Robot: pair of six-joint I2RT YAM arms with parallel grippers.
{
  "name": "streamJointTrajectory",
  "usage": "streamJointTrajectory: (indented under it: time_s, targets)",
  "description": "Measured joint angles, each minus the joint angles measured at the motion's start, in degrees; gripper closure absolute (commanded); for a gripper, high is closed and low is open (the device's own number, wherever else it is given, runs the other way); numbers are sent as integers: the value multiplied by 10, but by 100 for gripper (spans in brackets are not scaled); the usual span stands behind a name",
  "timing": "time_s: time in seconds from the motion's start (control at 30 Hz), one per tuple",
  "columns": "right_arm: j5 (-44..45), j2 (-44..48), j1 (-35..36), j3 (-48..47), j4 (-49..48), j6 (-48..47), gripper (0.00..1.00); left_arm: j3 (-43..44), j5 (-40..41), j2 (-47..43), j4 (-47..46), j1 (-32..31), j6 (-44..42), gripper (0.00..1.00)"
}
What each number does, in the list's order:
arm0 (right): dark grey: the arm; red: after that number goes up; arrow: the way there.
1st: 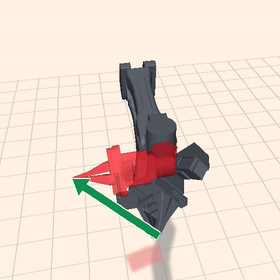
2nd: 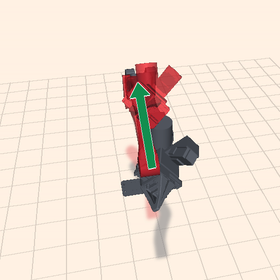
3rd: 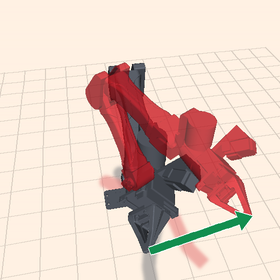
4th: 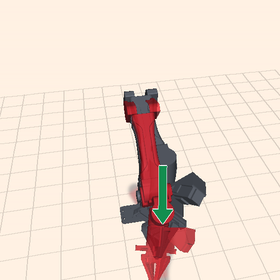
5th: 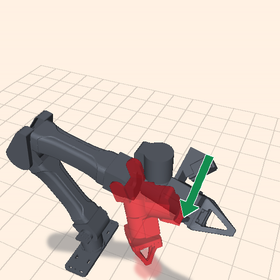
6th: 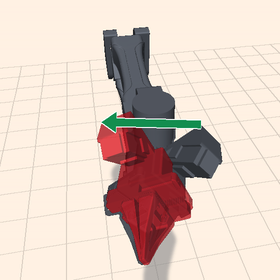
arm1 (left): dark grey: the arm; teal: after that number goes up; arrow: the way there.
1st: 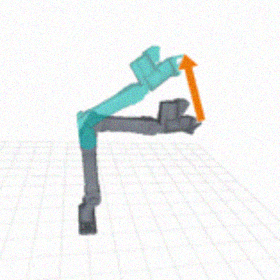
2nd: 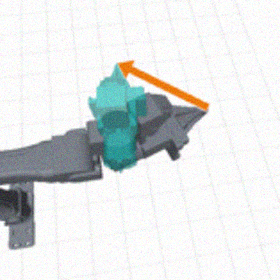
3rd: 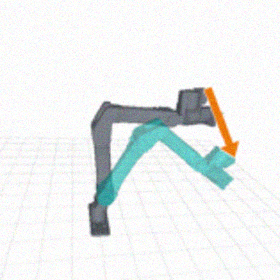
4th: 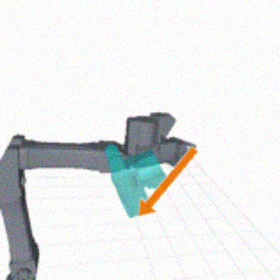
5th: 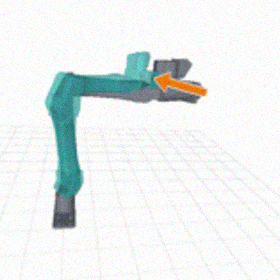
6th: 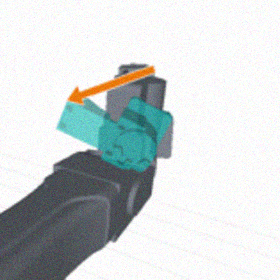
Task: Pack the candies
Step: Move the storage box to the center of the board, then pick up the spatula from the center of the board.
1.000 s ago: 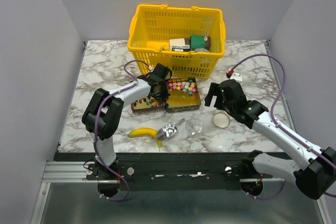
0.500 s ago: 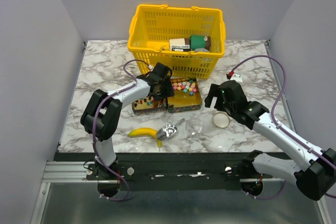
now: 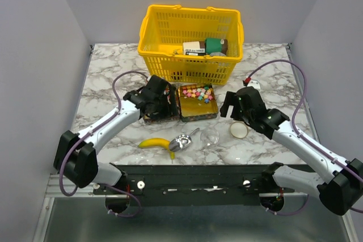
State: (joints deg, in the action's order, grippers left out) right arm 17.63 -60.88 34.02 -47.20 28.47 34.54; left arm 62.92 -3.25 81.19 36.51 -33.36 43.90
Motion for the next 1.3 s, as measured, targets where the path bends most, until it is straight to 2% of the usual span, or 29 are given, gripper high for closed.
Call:
streamJointTrajectory:
  time_s: [0.2, 0.37, 0.53, 0.8, 1.0, 1.3]
  targets:
    - [-15, -16, 0, -3, 1, 0, 4, -94, -41, -97, 76, -3, 9, 19]
    - [-30, -30, 0, -5, 2, 0, 4, -160, -90, -152, 71, -5, 25, 25]
    - [-40, -32, 0, -5, 2, 0, 5, -209, -126, -144, 38, -5, 43, 27]
    - [-52, -32, 0, -5, 3, 0, 5, -216, -172, -118, -56, -15, 76, 34]
    - [-52, -32, 0, -12, 12, -1, 5, -223, -183, -115, -69, -48, 94, 37]
    - [-52, -38, 0, -23, 12, -1, 5, -234, -182, -95, -73, -59, 106, 38]
